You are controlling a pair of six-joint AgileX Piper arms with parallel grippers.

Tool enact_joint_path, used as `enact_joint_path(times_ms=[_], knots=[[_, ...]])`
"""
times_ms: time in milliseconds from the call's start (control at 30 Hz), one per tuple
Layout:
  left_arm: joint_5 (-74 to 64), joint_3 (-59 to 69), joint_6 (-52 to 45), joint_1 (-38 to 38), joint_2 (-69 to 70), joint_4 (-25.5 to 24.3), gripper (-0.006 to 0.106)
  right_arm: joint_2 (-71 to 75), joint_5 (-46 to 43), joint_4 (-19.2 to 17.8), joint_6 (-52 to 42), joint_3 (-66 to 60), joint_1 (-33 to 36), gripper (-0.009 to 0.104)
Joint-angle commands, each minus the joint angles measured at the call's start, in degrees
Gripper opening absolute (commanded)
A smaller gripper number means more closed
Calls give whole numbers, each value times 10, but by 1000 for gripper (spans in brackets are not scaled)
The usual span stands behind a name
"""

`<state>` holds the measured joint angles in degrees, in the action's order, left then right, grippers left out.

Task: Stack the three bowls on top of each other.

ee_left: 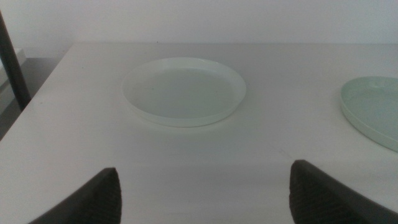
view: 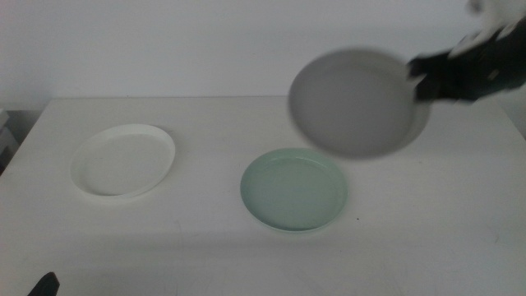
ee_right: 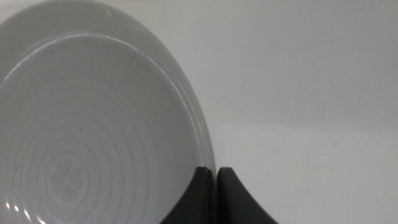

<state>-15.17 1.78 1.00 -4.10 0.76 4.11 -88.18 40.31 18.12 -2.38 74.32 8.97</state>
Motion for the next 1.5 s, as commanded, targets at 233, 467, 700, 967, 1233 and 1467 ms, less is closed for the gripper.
enact_joint_path(times_ms=[233,467,700,967,1233,1467], knots=[[42,-3,5,1,8,0,91,-16,-161,7,40,-83,102,-1],[42,-3,5,1,8,0,91,-92,-194,9,46,-83,113,-1],[42,-3,5,1,8,0,91,-134,-212,9,43,-83,113,0],[42,-3,5,1,8,0,91,-136,-239,9,42,-83,113,24],[42,-3,5,1,8,0,91,-87,-184,19,24,-73,109,58],[42,-3,5,1,8,0,91,68,-96,27,-98,-76,107,61]])
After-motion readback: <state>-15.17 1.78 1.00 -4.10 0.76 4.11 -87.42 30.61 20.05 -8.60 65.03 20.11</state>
